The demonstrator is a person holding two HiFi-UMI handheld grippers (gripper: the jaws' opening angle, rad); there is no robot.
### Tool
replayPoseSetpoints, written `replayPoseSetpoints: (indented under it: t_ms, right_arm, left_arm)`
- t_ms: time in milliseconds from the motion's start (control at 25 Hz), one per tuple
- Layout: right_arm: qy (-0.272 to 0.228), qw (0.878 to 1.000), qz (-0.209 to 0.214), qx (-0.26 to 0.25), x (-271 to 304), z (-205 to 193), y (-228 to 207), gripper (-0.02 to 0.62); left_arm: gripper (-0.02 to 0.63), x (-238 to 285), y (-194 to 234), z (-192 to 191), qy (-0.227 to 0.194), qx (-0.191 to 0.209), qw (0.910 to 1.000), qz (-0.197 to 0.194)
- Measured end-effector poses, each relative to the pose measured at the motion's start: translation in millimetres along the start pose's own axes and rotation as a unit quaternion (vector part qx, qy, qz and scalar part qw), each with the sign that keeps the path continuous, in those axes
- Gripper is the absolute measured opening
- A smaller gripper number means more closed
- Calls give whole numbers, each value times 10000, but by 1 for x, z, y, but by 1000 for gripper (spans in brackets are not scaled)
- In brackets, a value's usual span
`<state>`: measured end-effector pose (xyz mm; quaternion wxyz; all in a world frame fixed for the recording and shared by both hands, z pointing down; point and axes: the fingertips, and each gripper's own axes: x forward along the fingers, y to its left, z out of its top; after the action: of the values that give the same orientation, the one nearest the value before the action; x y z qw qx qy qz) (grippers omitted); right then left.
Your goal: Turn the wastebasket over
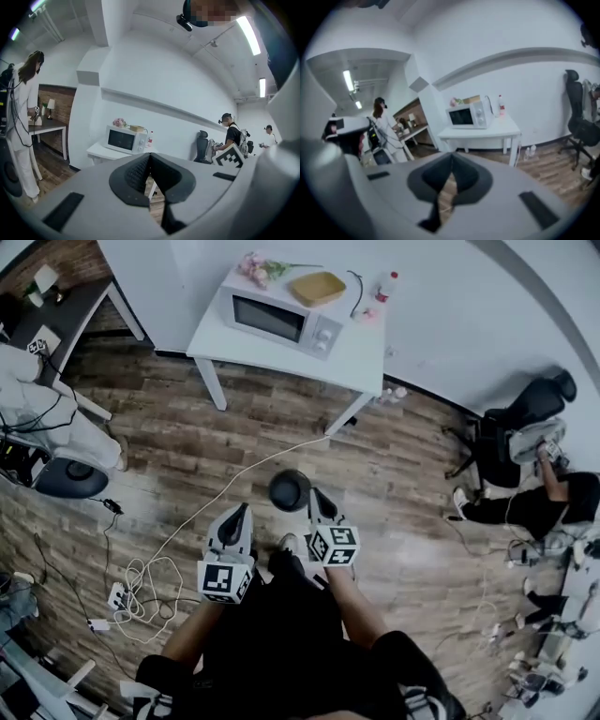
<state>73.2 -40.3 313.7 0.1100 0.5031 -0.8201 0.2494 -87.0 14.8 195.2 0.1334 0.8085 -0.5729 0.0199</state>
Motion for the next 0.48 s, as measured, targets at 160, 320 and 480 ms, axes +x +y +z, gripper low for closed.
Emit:
replayPoseSetpoints:
  t_ms: [160, 320, 480]
  right_arm:
    - [-490, 9988, -44, -43, -45, 36, 33, 33]
    - [-831, 9965, -26, -116, -78, 56, 59, 33]
    - [-880, 9961, 73, -77, -94, 58, 78, 32]
  left_arm:
    - [34, -15, -4, 11, -64, 0, 9999, -126]
    - [34, -21, -10, 26, -125, -87, 9995, -288]
    - [34, -24, -12, 25, -160, -5, 9992, -378]
